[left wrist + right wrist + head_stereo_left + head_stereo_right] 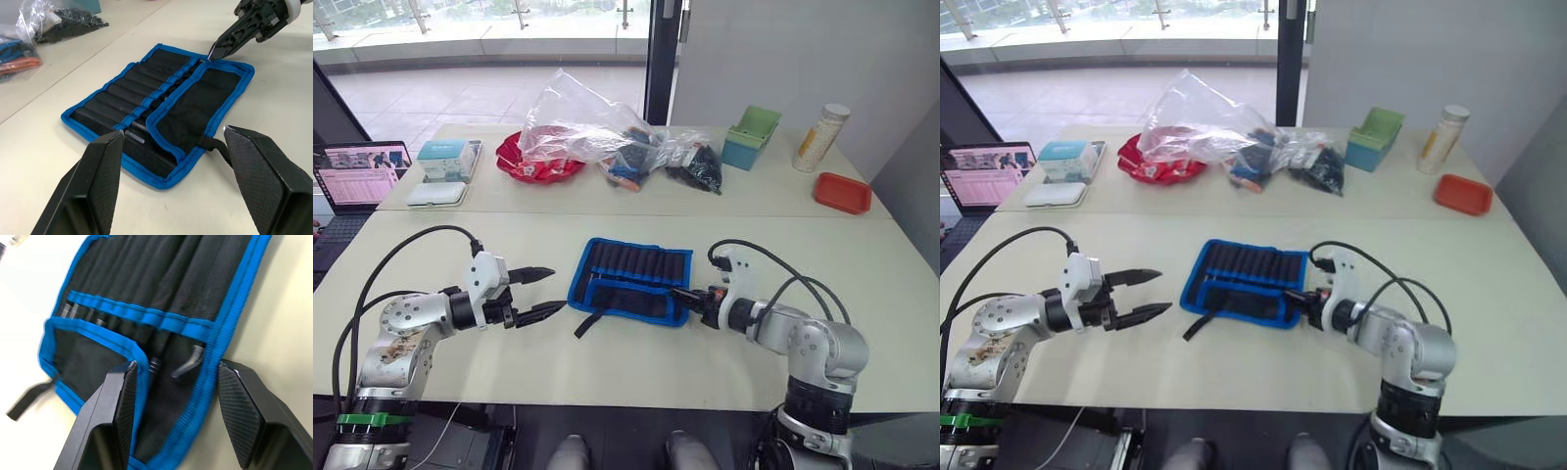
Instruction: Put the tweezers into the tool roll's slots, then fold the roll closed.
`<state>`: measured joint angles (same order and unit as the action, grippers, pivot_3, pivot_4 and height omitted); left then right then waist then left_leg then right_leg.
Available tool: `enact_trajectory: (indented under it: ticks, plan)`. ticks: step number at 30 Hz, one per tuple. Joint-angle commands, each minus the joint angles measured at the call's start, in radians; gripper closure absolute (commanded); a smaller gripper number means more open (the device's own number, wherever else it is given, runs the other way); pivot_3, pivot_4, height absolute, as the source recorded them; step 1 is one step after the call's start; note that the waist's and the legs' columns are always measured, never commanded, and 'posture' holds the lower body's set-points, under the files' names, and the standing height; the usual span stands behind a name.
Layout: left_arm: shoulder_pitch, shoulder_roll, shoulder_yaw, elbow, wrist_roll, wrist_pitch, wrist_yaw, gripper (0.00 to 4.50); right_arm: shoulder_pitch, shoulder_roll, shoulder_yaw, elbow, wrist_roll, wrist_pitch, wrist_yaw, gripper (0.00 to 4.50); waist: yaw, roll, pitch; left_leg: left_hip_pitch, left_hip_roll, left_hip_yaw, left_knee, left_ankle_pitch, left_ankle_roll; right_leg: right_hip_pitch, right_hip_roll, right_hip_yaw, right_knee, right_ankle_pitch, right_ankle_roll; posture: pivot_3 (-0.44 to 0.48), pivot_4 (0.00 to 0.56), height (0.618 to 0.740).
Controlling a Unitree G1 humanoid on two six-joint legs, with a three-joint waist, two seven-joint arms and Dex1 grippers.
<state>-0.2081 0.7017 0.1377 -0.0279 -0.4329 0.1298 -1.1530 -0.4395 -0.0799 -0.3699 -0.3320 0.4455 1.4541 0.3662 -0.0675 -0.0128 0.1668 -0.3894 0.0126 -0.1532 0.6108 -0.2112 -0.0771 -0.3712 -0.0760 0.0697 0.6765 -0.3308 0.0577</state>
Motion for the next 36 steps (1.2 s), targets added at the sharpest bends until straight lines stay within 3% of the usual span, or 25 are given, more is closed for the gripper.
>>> enact_trajectory:
  ticks: [1, 15, 23, 33, 36]
  plan:
    - [0.014, 0.008, 0.01, -0.044, -0.006, 0.011, 0.021, 1.07, -0.046, 0.012, -0.09, 0.026, 0.032, -0.006, -0.029, 1.96, -0.001, 0.0, 0.0, 0.0, 0.0, 0.0, 0.0, 0.0, 0.0, 0.0, 0.0, 0.0, 0.0, 0.0, 0.0, 0.0, 0.15, 0.74]
    - [0.01, 0.009, -0.008, -0.059, -0.004, 0.041, 0.043, 1.07, -0.037, 0.026, -0.114, 0.048, 0.073, -0.012, -0.079, 1.96, -0.002, 0.001, 0.0, 0.0, 0.0, 0.0, 0.0, 0.0, 0.0, -0.001, 0.0, 0.0, 0.001, 0.0, 0.0, 0.0, 0.15, 0.74]
    - [-0.017, 0.008, -0.011, -0.024, 0.004, 0.04, 0.044, 1.03, -0.008, 0.02, -0.105, 0.03, 0.09, -0.014, -0.09, 4.46, -0.002, 0.001, 0.0, 0.0, 0.0, 0.0, 0.0, 0.0, 0.0, -0.001, 0.0, 0.0, 0.001, 0.0, 0.0, 0.0, 0.15, 0.74]
    - [-0.037, 0.009, -0.016, 0.014, 0.012, 0.026, 0.036, 1.03, -0.005, 0.022, -0.114, 0.021, 0.121, -0.023, -0.11, 4.46, -0.002, 0.001, 0.0, 0.0, 0.0, 0.0, 0.0, 0.0, 0.0, -0.001, 0.0, 0.0, 0.002, 0.0, 0.0, 0.0, 0.15, 0.74]
    - [-0.038, 0.008, -0.017, 0.023, 0.015, 0.024, 0.033, 1.03, -0.032, 0.038, -0.172, -0.001, 0.161, -0.017, -0.115, 4.46, -0.002, 0.001, 0.001, 0.0, 0.0, 0.0, 0.0, 0.0, 0.0, -0.001, 0.0, 0.0, 0.002, 0.0, 0.0, 0.0, 0.15, 0.74]
